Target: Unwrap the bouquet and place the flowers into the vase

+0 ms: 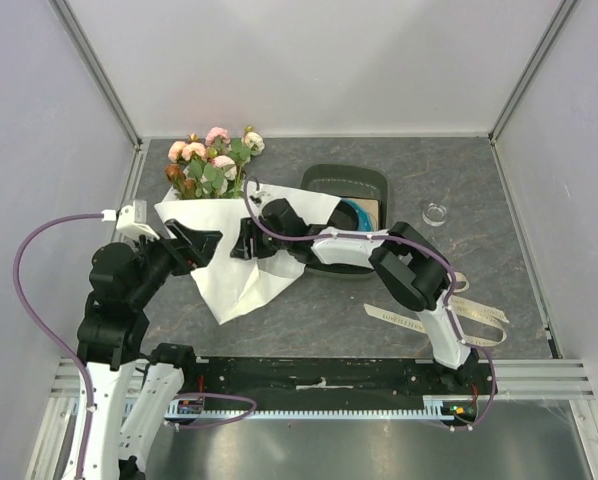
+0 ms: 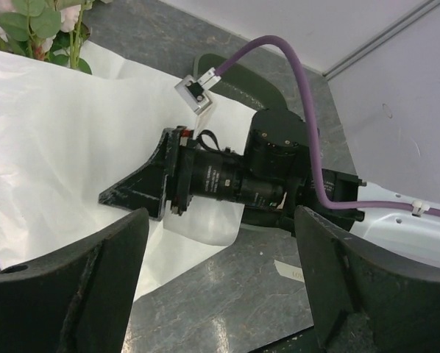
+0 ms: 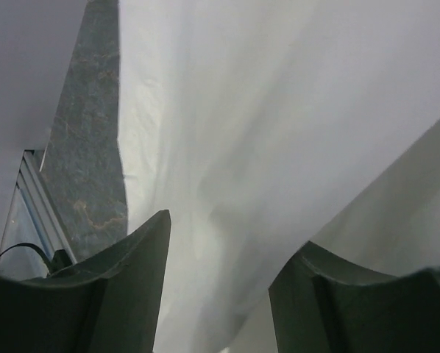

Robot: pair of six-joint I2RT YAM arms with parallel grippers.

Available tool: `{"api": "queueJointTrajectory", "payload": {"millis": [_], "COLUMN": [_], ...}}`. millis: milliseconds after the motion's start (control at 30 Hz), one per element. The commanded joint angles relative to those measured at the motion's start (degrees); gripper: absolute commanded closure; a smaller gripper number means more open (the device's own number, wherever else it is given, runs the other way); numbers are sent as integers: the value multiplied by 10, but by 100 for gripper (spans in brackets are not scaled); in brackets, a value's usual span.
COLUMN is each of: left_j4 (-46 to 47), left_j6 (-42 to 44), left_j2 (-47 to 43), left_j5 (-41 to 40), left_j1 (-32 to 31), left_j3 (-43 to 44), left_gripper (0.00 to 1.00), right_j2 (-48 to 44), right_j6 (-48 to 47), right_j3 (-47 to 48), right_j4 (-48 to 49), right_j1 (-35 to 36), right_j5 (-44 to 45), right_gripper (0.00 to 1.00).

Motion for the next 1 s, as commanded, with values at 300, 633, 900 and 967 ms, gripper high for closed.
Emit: {"api": "queueJointTrajectory", "payload": {"millis": [300, 633, 900, 967], "left_j4": [-26, -45, -60, -63], "left_j6": [27, -34, -71, -72], "left_j2": [-3, 20, 119, 140], "left_j5": [-17, -29, -91, -94], "left_j1": [1, 1, 2, 2], "left_j3": [122, 154, 151, 146], "left_gripper": [16, 15, 14, 13], "right_j2": [87, 110, -133, -163], "right_j6": [19, 49, -6, -14], "right_j3": [226, 262, 1, -41], "right_j4": [80, 48, 63, 65], "right_j1": [133, 159, 120, 94], "right_j5": [-85, -172, -124, -84], "right_gripper": [24, 2, 2, 2]}}
